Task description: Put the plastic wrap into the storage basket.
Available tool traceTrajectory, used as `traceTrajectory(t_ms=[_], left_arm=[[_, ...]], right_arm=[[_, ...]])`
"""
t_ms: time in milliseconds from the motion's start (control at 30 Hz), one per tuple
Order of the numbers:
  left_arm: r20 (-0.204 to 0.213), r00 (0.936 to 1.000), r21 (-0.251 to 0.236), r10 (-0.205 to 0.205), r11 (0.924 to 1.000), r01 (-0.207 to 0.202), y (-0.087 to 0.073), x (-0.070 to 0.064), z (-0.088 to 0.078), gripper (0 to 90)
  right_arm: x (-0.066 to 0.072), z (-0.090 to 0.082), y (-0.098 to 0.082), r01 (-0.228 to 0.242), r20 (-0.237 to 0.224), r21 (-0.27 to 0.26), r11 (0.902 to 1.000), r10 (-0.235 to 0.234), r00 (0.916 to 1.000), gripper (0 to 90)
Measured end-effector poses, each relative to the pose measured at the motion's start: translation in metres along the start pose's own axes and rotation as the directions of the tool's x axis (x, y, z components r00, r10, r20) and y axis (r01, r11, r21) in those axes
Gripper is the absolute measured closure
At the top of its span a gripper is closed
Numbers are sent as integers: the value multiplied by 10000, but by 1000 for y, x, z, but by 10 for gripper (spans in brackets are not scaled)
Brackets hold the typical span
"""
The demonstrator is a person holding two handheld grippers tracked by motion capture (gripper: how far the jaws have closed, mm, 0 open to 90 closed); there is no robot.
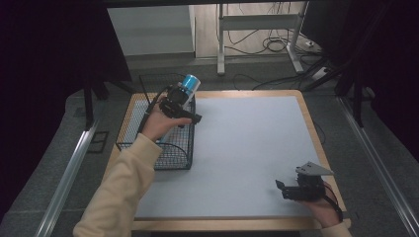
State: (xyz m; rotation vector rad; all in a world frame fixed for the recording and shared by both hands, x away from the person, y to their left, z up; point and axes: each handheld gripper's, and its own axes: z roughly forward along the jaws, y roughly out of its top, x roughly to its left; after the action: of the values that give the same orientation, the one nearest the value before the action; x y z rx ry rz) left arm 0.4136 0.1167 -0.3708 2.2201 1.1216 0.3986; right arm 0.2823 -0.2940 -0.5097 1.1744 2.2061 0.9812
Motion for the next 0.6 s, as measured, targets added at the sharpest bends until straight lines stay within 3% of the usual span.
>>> traceTrajectory(t_ms=[133, 267, 300, 333, 433, 600], left_arm=[[512, 9981, -539, 337, 9981, -310, -5, -20, -8, 147], [1028, 9913, -699, 822, 9947, -753, -12, -43, -11, 147], [1028, 9913, -699, 822, 9947, -753, -12, -43, -11, 147], [1401, 9855, -757, 961, 9934, -861, -15, -53, -10, 147], [1959, 9741, -779, 1130, 9920, -994, -22, -66, -7, 147], [2309, 9653, -807, 1221, 9911, -1060, -37, -81, 1, 147]], right_arm=[[0, -1, 0, -8, 34, -18, 10000, 8, 10000, 86], [0, -1, 0, 16, 42, -9, 10000, -16, 10000, 86], [0, -1, 0, 17, 44, -7, 10000, -17, 10000, 86], [0, -1, 0, 0, 41, -14, 10000, 0, 10000, 86], [0, -1, 0, -2, 44, -5, 10000, 2, 10000, 86], [1, -1, 0, 39, 56, -4, 10000, -39, 10000, 86]])
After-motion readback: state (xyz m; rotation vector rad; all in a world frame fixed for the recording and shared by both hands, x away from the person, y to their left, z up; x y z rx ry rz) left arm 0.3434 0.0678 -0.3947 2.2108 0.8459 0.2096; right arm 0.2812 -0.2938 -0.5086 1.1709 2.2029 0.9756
